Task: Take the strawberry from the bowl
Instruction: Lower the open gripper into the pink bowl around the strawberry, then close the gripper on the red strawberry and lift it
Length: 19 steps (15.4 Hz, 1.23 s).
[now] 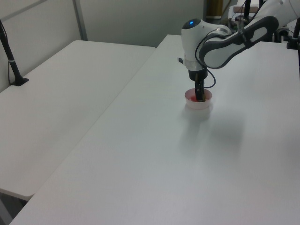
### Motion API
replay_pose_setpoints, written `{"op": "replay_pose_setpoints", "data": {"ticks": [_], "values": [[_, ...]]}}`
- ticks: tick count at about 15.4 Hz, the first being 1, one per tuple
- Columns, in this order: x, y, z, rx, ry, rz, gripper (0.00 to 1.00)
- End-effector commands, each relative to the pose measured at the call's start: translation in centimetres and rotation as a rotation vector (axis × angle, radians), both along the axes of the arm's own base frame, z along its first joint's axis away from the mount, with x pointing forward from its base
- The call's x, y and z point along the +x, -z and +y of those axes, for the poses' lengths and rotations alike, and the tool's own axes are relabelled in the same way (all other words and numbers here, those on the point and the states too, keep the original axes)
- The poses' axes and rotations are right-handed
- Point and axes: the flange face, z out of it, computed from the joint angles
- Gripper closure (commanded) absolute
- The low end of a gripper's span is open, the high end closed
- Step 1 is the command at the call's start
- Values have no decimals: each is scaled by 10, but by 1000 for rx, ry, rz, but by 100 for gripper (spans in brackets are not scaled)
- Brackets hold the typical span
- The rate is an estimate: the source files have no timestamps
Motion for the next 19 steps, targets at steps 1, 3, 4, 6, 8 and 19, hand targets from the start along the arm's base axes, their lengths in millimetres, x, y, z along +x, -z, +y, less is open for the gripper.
{"op": "replay_pose_setpoints", "data": {"ticks": [1,3,4,6,8,19], "values": [[-2,16,1,-30,-54,-13,26],[-2,19,1,-35,-58,-10,33],[-2,18,2,-35,-61,-11,39],[-2,17,2,-34,-60,-11,51],[-2,15,2,-34,-60,-13,59],[4,-72,2,70,12,-144,62]]}}
